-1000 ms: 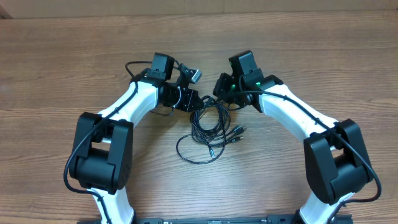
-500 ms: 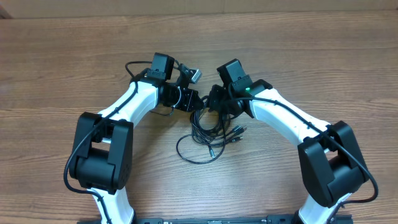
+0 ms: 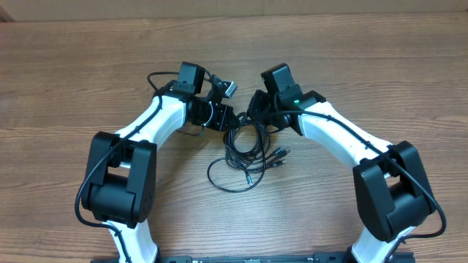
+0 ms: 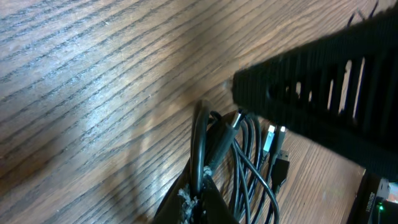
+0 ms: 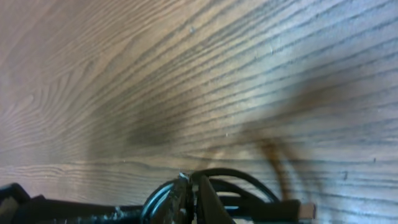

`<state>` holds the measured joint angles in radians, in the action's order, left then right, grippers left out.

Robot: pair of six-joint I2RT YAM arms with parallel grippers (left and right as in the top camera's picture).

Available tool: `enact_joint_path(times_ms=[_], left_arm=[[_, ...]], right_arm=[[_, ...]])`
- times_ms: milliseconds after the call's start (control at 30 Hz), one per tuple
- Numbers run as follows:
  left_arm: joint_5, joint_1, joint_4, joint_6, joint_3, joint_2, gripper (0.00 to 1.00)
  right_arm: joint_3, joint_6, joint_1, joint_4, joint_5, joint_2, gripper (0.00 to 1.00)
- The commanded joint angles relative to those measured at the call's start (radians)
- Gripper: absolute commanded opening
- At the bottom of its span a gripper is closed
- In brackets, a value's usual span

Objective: Untangle cables

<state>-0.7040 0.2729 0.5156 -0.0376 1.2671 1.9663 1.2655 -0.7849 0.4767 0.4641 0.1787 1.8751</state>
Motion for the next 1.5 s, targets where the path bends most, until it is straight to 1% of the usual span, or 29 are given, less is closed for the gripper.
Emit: enact_joint_path(times_ms=[0,167,300,567,667,800,1033,1467], left_arm=[[-0.030,0.000,-0.003,-0.030,0.023,0.012,0.04],[-0.030,0.000,-0.003,-0.030,0.023,0.012,0.04],[-0.030,0.000,-0.003,-0.030,0.023,0.012,0.04],[-0.030,0.000,-0.003,-0.030,0.023,0.012,0.04],[-0.030,0.000,-0.003,-0.030,0.023,0.012,0.04],[-0.030,0.000,-0.003,-0.030,0.023,0.012,0.04],[-0.030,0.000,-0.003,-0.030,0.023,0.012,0.04],[-0.030,0.000,-0.003,-0.030,0.023,0.012,0.04]], right_arm=[[0.003,0.005,0.022,-0.005,0.002,0.001,0.04],[0.003,0.005,0.022,-0.021,-0.005,0.001,0.04],[0.003,0.005,0.029,0.023,0.006,0.001,0.04],[0.003,0.005,0.100,0.071,-0.013,0.001,0.04],[0.003,0.004,0.117,0.082,-0.068,0.001,0.04],[0.003,0.004,0.097,0.059,-0.137,0.001,0.04],[0.003,0.004,0.053,-0.009,-0.086,0.001,0.04],[0.003,0.004,0.069,0.017,-0.089,0.001,0.04]])
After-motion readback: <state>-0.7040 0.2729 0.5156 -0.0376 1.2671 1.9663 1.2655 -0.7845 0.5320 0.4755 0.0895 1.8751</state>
